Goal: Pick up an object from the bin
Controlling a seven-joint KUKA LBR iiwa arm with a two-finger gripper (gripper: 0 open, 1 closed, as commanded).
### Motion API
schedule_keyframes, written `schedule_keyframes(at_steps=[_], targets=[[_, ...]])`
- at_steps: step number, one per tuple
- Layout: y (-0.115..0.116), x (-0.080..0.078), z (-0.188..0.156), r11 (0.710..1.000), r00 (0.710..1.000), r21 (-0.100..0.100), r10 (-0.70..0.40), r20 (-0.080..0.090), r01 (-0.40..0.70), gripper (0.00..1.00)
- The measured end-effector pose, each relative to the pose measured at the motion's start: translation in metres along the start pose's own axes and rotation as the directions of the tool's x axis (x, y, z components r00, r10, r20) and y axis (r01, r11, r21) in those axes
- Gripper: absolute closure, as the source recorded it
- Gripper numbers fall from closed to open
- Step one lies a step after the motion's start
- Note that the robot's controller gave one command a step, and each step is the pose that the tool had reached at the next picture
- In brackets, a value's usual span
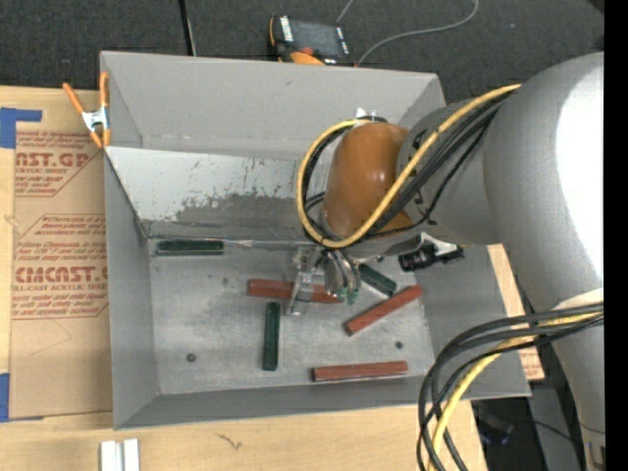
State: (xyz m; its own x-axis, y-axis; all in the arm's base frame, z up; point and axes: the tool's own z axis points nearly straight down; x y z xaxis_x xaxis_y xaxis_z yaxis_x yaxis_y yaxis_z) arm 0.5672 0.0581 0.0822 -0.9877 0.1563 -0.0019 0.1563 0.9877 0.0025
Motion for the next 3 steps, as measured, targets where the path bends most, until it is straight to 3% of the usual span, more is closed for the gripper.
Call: schedule_keyframes(at_steps=[2, 3], targets=[[0.003, 0.000, -0.028, 1.000, 1.000, 0.000, -0.002, 0.000, 0.002, 1.00], [0.004, -0.002, -0.065, 1.000, 1.000, -0.001, -0.004, 0.003, 0.004, 1.00]])
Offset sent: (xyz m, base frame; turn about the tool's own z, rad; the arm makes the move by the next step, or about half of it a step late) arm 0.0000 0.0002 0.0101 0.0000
